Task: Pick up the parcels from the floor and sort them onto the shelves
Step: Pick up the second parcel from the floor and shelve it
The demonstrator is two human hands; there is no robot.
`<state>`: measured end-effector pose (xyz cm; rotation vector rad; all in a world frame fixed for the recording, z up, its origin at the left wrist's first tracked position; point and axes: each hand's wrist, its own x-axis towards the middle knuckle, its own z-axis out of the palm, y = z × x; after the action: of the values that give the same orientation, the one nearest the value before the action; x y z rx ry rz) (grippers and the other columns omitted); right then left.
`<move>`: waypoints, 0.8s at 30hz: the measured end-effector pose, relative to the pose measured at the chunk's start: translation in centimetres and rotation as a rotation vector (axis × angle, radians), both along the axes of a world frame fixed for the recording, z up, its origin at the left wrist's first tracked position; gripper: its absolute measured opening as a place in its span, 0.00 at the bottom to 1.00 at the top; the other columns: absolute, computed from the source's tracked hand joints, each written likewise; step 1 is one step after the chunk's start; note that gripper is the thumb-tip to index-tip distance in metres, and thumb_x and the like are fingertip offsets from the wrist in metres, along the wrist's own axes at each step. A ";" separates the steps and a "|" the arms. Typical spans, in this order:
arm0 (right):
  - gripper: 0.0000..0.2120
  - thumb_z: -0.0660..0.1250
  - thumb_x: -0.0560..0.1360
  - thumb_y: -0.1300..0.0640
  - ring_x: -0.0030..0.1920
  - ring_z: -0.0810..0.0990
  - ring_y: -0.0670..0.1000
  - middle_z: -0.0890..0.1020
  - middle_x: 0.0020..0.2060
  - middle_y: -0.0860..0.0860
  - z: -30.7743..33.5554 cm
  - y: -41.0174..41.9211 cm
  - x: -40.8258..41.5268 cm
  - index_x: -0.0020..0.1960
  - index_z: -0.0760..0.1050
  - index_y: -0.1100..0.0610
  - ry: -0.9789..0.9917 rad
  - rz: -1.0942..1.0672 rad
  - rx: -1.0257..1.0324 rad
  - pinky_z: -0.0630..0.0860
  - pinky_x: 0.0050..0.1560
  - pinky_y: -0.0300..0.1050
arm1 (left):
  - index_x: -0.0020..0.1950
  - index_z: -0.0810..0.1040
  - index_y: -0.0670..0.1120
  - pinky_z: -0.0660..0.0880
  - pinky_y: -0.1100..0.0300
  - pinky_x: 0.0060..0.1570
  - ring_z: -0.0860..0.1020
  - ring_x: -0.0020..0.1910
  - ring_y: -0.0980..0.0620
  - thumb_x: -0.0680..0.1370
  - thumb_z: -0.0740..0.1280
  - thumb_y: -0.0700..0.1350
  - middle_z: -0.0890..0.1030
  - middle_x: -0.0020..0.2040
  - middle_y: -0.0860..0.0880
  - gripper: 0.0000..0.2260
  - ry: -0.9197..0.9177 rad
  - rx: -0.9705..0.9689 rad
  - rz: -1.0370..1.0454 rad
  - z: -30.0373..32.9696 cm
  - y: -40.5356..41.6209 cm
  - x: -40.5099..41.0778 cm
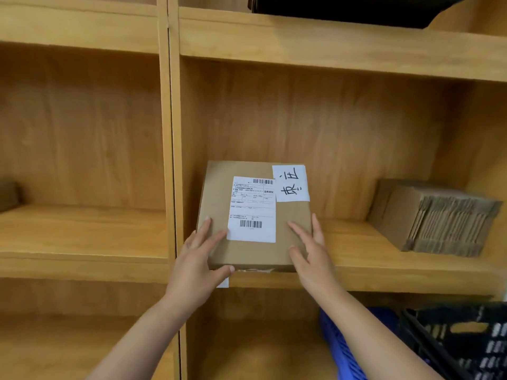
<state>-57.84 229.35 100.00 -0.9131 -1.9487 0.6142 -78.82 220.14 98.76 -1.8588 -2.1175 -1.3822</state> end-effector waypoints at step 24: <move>0.31 0.66 0.68 0.35 0.72 0.63 0.49 0.61 0.74 0.44 1.1 7.6 -1.3 0.69 0.66 0.40 -0.384 -0.102 0.109 0.66 0.67 0.48 | 0.67 0.71 0.52 0.52 0.53 0.71 0.70 0.66 0.50 0.75 0.64 0.47 0.76 0.65 0.53 0.19 0.551 0.023 0.247 0.8 6.2 -0.3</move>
<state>-59.12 236.91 101.14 -1.1155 -2.2307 0.2828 -79.13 226.35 99.54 -1.6460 -1.9405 -0.7293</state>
